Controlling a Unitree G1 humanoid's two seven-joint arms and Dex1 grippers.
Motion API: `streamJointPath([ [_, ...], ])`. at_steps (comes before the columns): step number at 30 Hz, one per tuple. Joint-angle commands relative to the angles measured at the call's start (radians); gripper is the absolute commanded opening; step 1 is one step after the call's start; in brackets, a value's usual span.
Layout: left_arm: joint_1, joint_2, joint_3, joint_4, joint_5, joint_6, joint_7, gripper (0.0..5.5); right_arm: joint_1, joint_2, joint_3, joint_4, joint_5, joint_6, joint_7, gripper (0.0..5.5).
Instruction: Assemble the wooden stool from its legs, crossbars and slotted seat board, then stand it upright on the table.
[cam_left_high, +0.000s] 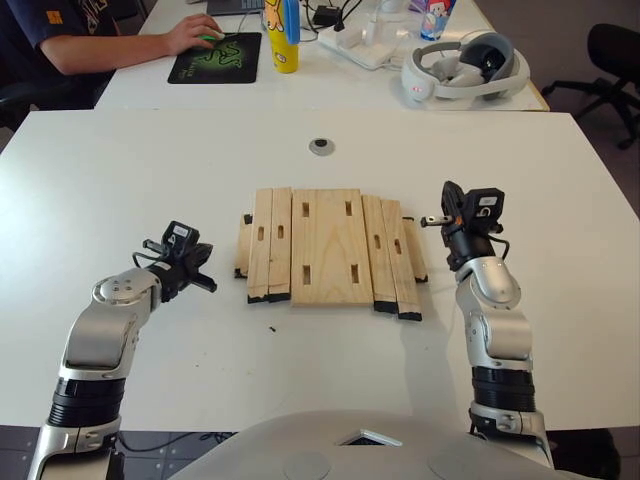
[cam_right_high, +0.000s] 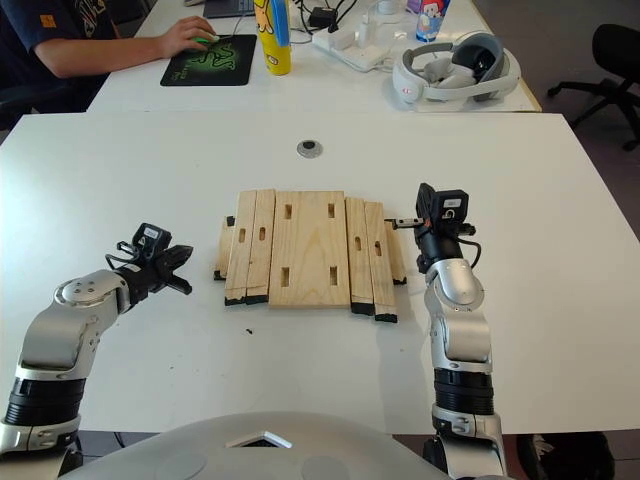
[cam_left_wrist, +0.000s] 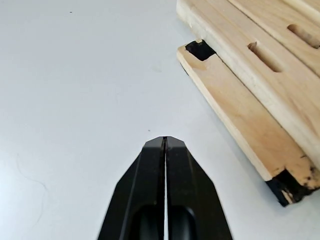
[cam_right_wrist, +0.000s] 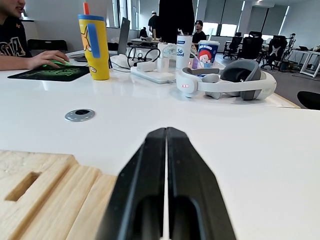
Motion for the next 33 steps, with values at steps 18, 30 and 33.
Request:
streamJointPath([
  [18, 0.053, 0.032, -0.054, -0.149, -0.167, 0.196, -0.098, 0.03, -0.009, 0.004, 0.005, 0.003, 0.001, 0.003, 0.003, 0.04],
  [30, 0.065, 0.076, -0.092, -0.003, -0.074, 0.101, -0.073, 0.03, -0.016, 0.003, 0.008, 0.012, -0.001, -0.005, 0.006, 0.04],
  [33, 0.045, 0.072, -0.085, 0.024, -0.037, 0.048, -0.045, 0.03, -0.017, 0.001, 0.009, 0.015, 0.000, -0.006, 0.008, 0.04],
])
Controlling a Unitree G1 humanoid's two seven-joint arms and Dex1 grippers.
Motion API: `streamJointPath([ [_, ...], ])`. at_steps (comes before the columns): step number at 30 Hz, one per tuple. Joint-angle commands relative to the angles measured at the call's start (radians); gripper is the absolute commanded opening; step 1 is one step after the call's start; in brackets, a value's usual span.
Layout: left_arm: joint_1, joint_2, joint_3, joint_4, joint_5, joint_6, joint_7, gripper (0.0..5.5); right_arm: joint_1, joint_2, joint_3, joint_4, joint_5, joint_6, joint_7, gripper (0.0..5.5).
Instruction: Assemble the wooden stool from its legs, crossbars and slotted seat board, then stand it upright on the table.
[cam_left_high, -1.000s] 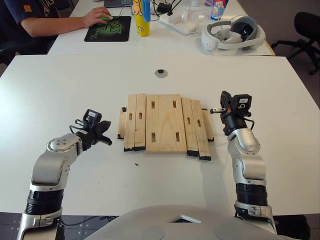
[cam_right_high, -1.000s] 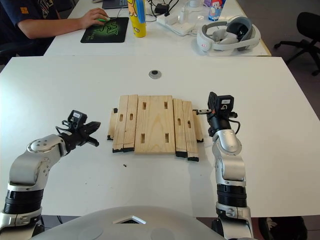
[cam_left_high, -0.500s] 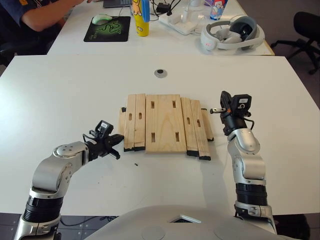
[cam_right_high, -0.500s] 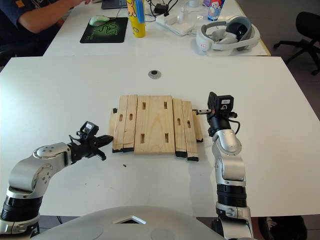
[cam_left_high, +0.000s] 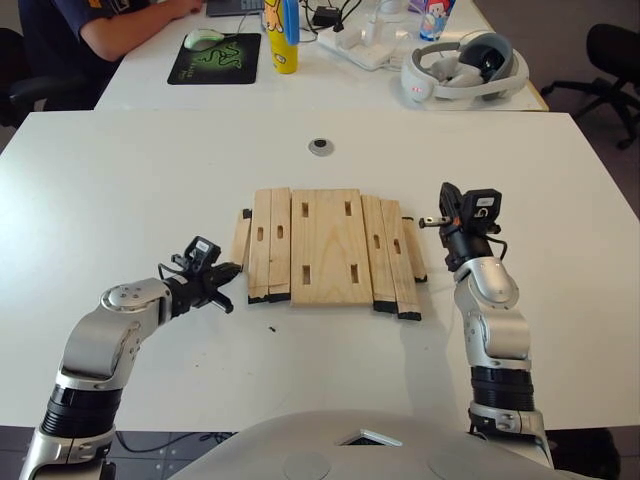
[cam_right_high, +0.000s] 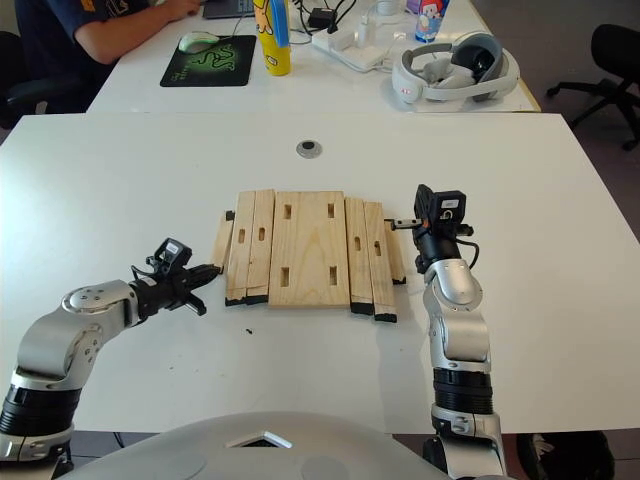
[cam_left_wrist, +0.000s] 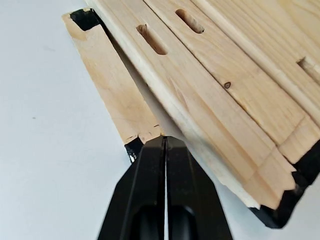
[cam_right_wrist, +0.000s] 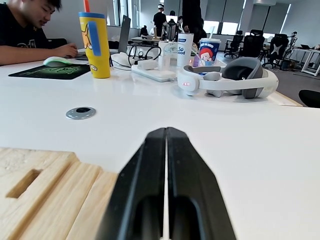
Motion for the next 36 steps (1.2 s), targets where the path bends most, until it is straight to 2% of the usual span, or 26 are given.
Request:
streamJointPath([
  [1, 0.000, 0.015, -0.009, 0.068, 0.073, -0.026, 0.047, 0.03, -0.016, 0.001, 0.003, 0.006, 0.000, -0.004, 0.007, 0.04],
  [4, -0.044, 0.008, 0.020, 0.070, 0.084, -0.064, 0.065, 0.03, -0.014, -0.001, 0.005, 0.006, -0.002, -0.006, 0.008, 0.04],
  [9, -0.135, -0.086, 0.118, -0.019, 0.003, -0.125, 0.096, 0.03, -0.007, 0.000, 0.021, 0.000, -0.017, -0.020, 0.007, 0.04],
  [19, -0.052, -0.073, 0.104, 0.067, 0.040, -0.118, 0.094, 1.41, 0.004, 0.000, 0.026, -0.013, -0.009, -0.016, 0.002, 0.00],
  [29, -0.042, -0.130, 0.115, 0.093, 0.006, -0.041, 0.120, 2.99, 0.003, -0.001, 0.027, -0.018, -0.004, -0.006, 0.002, 0.00],
  [36, -0.052, -0.141, 0.076, 0.147, 0.046, -0.063, 0.142, 2.99, -0.002, -0.001, 0.023, -0.017, 0.001, -0.002, 0.002, 0.00],
])
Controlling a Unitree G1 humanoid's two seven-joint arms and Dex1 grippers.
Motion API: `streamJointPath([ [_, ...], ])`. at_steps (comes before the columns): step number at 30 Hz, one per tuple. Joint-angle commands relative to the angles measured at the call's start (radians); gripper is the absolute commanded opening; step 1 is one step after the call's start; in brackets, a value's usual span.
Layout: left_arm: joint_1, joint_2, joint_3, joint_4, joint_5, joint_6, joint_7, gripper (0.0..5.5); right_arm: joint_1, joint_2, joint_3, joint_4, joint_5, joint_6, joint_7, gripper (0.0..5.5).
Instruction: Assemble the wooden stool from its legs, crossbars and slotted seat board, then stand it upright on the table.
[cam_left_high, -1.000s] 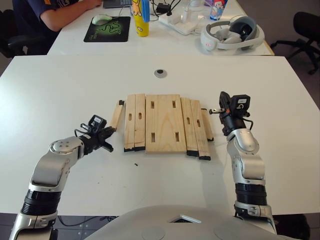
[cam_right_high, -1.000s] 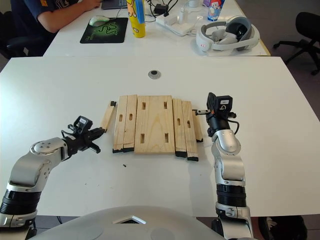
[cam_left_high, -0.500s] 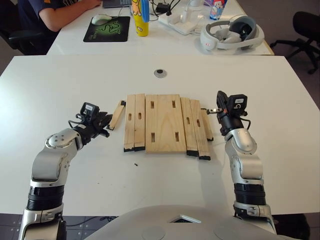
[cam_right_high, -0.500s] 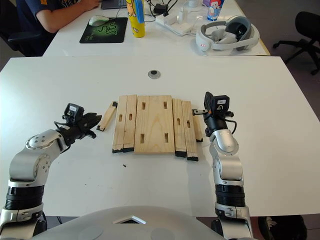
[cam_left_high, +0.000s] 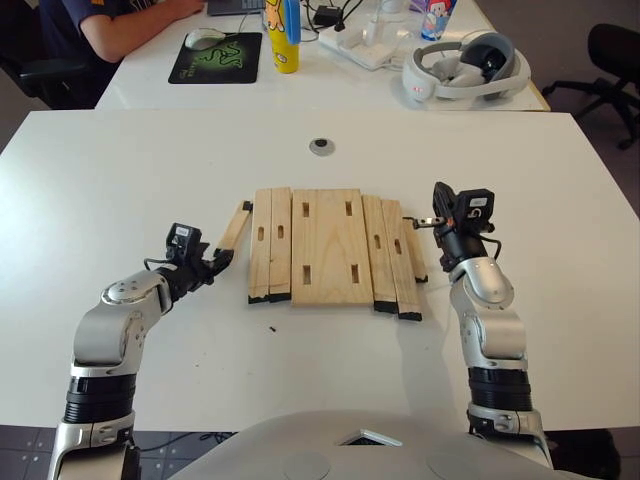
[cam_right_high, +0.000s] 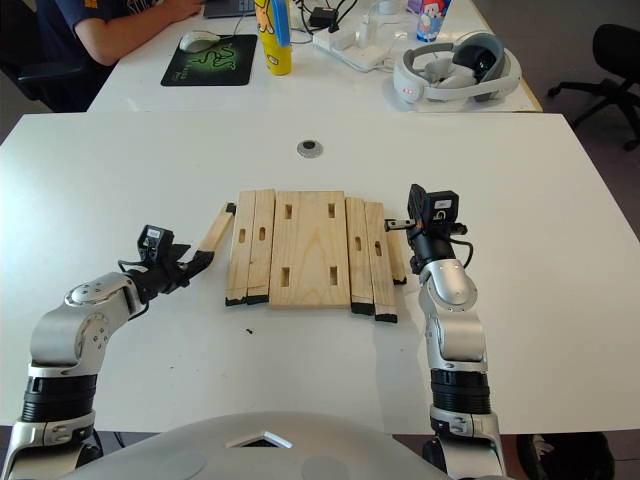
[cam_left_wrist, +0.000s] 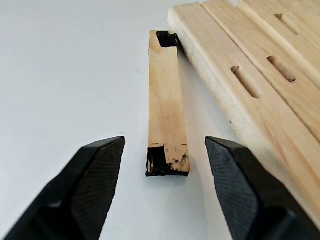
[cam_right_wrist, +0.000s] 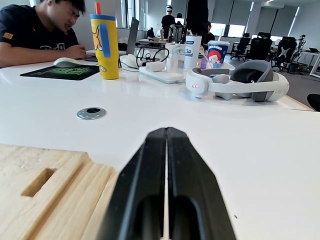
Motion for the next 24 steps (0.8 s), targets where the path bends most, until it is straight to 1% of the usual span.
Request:
streamJointPath([
  [1, -0.008, -0.017, -0.032, 0.030, 0.033, -0.023, 0.016, 2.99, -0.006, 0.000, -0.006, -0.013, 0.002, 0.014, 0.003, 0.00],
  [4, -0.017, -0.028, -0.044, 0.018, 0.035, -0.035, 0.018, 2.58, -0.009, 0.000, -0.004, -0.011, 0.002, 0.013, 0.004, 0.00],
  [8, -0.007, -0.016, -0.057, 0.029, 0.055, -0.052, 0.016, 1.96, -0.010, 0.001, -0.003, -0.007, 0.001, 0.010, 0.004, 0.00],
  [9, -0.005, -0.014, -0.056, 0.032, 0.058, -0.054, 0.016, 1.88, -0.011, 0.001, -0.003, -0.006, 0.001, 0.009, 0.005, 0.00],
  [11, -0.004, -0.011, -0.053, 0.037, 0.064, -0.057, 0.015, 1.50, -0.011, 0.000, -0.004, -0.006, 0.001, 0.009, 0.005, 0.00],
  [13, -0.007, -0.008, -0.053, 0.045, 0.072, -0.062, 0.014, 1.34, -0.010, 0.000, -0.005, -0.005, 0.002, 0.008, 0.005, 0.00],
  [19, -0.018, -0.009, -0.049, 0.045, 0.086, -0.088, 0.021, 1.34, -0.022, -0.004, -0.006, 0.001, 0.003, 0.007, 0.011, 0.00],
  [24, -0.093, -0.049, 0.002, -0.006, 0.088, -0.208, 0.062, 1.34, -0.064, -0.008, -0.018, -0.005, 0.022, 0.013, 0.022, 0.00],
])
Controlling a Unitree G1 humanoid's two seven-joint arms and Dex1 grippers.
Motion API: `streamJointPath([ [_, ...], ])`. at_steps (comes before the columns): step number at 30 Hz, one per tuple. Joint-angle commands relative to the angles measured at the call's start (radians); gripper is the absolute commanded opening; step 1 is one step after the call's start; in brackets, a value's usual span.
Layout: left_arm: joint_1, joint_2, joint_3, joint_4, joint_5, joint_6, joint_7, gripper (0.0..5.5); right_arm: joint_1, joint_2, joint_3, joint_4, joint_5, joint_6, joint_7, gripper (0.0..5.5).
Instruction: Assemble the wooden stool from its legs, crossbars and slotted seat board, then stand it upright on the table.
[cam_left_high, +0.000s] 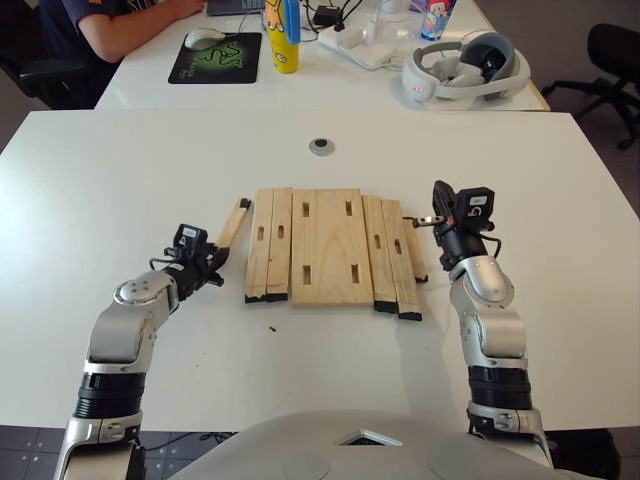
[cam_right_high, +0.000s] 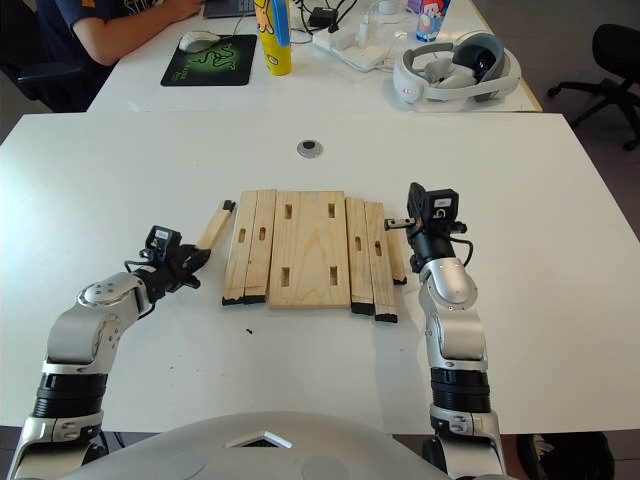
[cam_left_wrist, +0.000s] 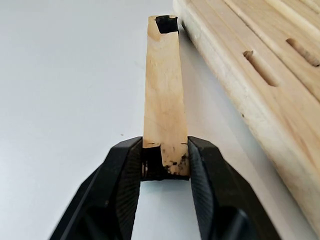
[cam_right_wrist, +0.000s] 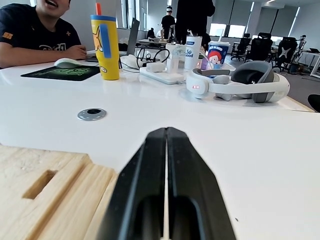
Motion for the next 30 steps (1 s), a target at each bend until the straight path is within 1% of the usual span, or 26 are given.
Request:
streamJointPath([
  [1, -0.078, -0.029, 0.031, -0.065, 0.001, -0.115, 0.014, 1.34, -0.065, -0.003, -0.023, -0.010, 0.038, 0.026, 0.016, 0.00],
  [4, -0.080, -0.044, 0.002, -0.129, -0.003, -0.233, -0.032, 1.34, -0.140, 0.034, -0.068, -0.031, 0.207, 0.167, 0.047, 0.00],
  [5, -0.075, -0.053, -0.003, -0.150, -0.020, -0.268, -0.058, 1.34, -0.167, 0.062, -0.094, -0.040, 0.348, 0.278, 0.062, 0.00],
  [8, -0.065, -0.052, -0.043, -0.178, -0.035, -0.352, -0.134, 1.34, -0.231, 0.126, -0.177, -0.062, 0.815, 0.579, 0.047, 0.52],
  [10, -0.070, -0.056, -0.064, -0.194, -0.060, -0.359, -0.171, 1.34, -0.272, 0.138, -0.211, -0.053, 1.051, 0.672, -0.010, 0.79],
  [11, -0.076, -0.058, -0.073, -0.203, -0.075, -0.355, -0.185, 1.34, -0.289, 0.138, -0.218, -0.045, 1.120, 0.693, -0.032, 0.99],
  [16, -0.087, -0.053, -0.104, -0.242, -0.129, -0.324, -0.239, 1.34, -0.322, 0.152, -0.231, -0.018, 1.318, 0.705, -0.157, 1.80],
  [17, -0.086, -0.050, -0.111, -0.243, -0.130, -0.324, -0.247, 1.34, -0.319, 0.153, -0.225, -0.022, 1.351, 0.706, -0.181, 1.84],
  [22, -0.092, -0.049, -0.135, -0.262, -0.139, -0.309, -0.264, 1.34, -0.306, 0.140, -0.192, -0.031, 1.483, 0.710, -0.262, 2.63],
  [26, -0.105, -0.051, -0.120, -0.259, -0.154, -0.296, -0.258, 1.34, -0.311, 0.112, -0.185, -0.027, 1.499, 0.690, -0.276, 2.65],
  [30, -0.107, -0.046, -0.119, -0.262, -0.155, -0.290, -0.253, 1.34, -0.318, 0.087, -0.176, -0.017, 1.463, 0.666, -0.275, 2.05],
])
